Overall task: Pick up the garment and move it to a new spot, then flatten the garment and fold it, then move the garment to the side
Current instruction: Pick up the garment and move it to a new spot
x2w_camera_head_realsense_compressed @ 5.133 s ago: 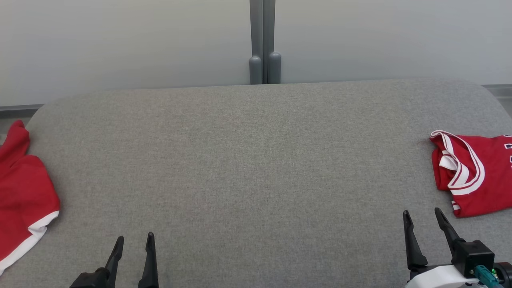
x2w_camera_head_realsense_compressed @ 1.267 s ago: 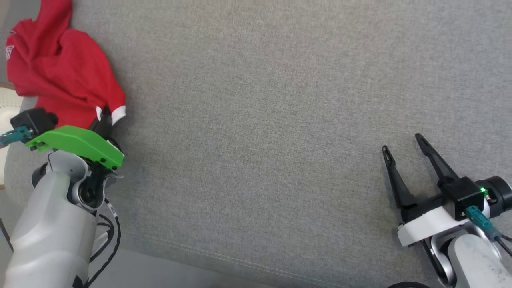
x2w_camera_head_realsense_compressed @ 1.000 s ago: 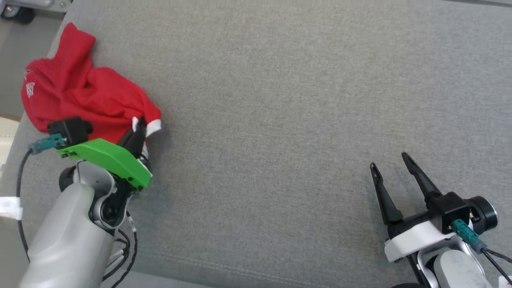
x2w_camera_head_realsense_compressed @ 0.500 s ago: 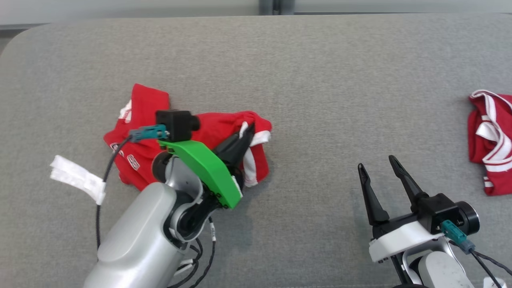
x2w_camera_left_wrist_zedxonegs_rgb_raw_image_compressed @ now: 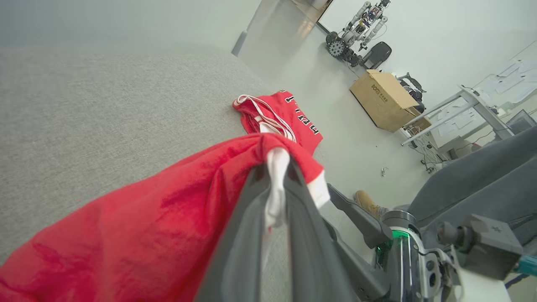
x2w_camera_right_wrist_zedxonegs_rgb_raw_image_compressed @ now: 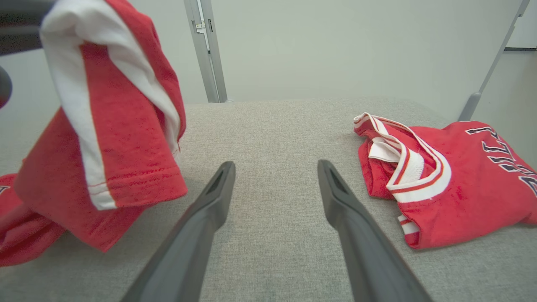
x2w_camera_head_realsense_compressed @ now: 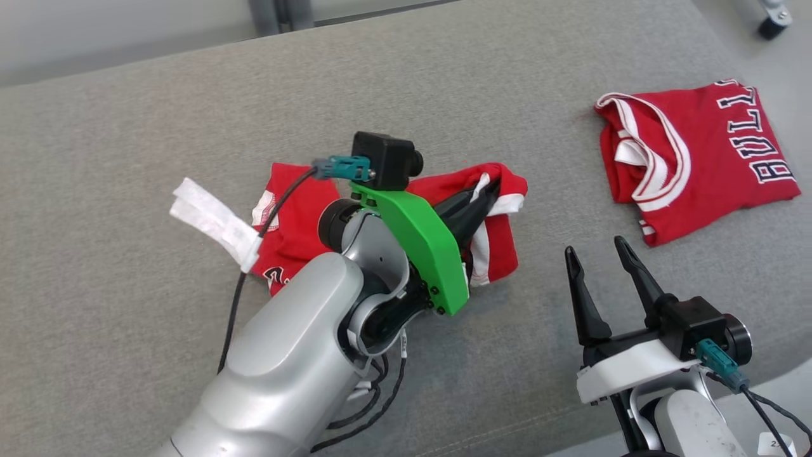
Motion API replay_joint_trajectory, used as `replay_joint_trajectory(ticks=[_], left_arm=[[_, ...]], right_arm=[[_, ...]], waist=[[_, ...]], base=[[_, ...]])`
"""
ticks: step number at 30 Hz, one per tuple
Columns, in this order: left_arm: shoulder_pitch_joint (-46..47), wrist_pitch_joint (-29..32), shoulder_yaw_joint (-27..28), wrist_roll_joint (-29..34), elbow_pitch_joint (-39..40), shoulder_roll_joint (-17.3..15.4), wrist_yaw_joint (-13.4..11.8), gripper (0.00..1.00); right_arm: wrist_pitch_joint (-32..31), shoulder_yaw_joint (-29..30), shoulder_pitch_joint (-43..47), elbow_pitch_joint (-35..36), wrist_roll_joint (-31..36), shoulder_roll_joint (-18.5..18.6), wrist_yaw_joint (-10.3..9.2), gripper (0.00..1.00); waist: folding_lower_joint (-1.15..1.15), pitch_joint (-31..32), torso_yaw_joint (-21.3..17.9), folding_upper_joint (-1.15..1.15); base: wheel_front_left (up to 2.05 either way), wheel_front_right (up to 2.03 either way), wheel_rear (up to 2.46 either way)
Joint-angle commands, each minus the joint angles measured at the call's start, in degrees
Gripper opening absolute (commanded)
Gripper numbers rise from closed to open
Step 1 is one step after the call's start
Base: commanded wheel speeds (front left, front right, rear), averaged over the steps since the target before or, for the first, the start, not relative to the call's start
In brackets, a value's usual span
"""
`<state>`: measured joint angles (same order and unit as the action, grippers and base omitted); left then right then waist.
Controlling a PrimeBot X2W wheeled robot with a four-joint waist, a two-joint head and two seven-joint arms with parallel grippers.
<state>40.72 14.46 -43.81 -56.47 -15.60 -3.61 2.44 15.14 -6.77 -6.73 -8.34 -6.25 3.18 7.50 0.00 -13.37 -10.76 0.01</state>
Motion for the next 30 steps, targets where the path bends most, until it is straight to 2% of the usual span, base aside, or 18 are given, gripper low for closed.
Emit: replay_joint_trajectory(ticks=[1,5,9,12,15,16,17,18,23,24,30], left_arm=[[0.8,-0.3,-1.0,1.7,-2.0,-0.1,-0.6,0.00],[-0.7,-1.6,-2.4,4.1,-9.8,-1.8,-1.6,0.00],[-1.3,-3.5,-4.9,8.5,-17.2,-4.8,-2.1,0.00],[-2.1,-4.9,-5.5,9.1,-20.9,-5.1,-1.7,0.00],[-2.7,-6.0,-5.4,8.2,-22.4,-4.1,-0.6,0.00],[-2.8,-6.8,-5.1,7.9,-22.5,-3.7,-0.4,0.15],[-2.9,-7.7,-4.9,7.7,-22.4,-3.5,-0.1,0.45],[-3.4,-8.7,-4.7,7.4,-22.1,-3.2,0.1,0.98],[-7.3,-17.6,-4.0,10.1,-18.1,-4.9,-2.3,1.00],[-7.3,-17.6,-4.0,10.1,-18.1,-4.9,-2.3,1.00],[-15.4,-25.1,-2.1,12.6,-10.5,-11.6,-7.9,1.00]], right_arm=[[0.0,-0.2,-0.2,-0.3,-0.2,-0.2,-0.03,1.00],[0.0,-0.7,-0.3,-0.5,-0.5,-0.2,-0.03,1.00],[0.0,-0.4,0.2,-0.3,-1.2,-0.3,-0.03,1.00],[0.0,0.0,0.9,-0.3,-0.6,-0.3,-0.03,1.00],[0.0,0.5,1.5,-0.5,0.2,-0.3,-0.03,1.00],[0.0,0.5,1.7,-0.7,0.5,-0.3,-0.03,1.00],[0.0,0.4,1.9,-0.8,0.7,-0.3,-0.03,1.00],[0.0,0.4,2.0,-0.8,0.9,-0.2,-0.03,1.00],[0.0,1.7,3.4,0.5,1.6,1.2,-0.03,1.00],[0.0,1.7,3.4,0.5,1.6,1.2,-0.03,1.00],[0.0,4.5,6.3,3.7,2.1,4.2,-0.03,1.00]], waist=[[0.00,-1.7,-4.6,-0.01],[0.00,-1.8,-5.8,-0.01],[0.00,-1.6,-5.5,-0.01],[0.00,-1.2,-4.0,-0.01],[0.00,-0.4,-2.0,-0.01],[0.00,0.0,-1.4,-0.01],[0.00,0.4,-0.9,-0.01],[0.00,1.0,-0.3,-0.01],[0.00,4.7,2.7,-0.01],[0.00,4.7,2.7,-0.01],[0.00,8.9,7.4,-0.01]], base=[[0.00,0.00,0.00],[0.00,0.00,0.00],[0.00,0.00,0.00],[0.00,0.00,0.00],[0.00,0.00,0.00],[0.00,0.00,0.00],[0.00,0.00,0.00],[0.00,0.00,0.00],[0.00,0.00,0.00],[0.00,0.00,0.00],[0.00,0.00,0.00]])
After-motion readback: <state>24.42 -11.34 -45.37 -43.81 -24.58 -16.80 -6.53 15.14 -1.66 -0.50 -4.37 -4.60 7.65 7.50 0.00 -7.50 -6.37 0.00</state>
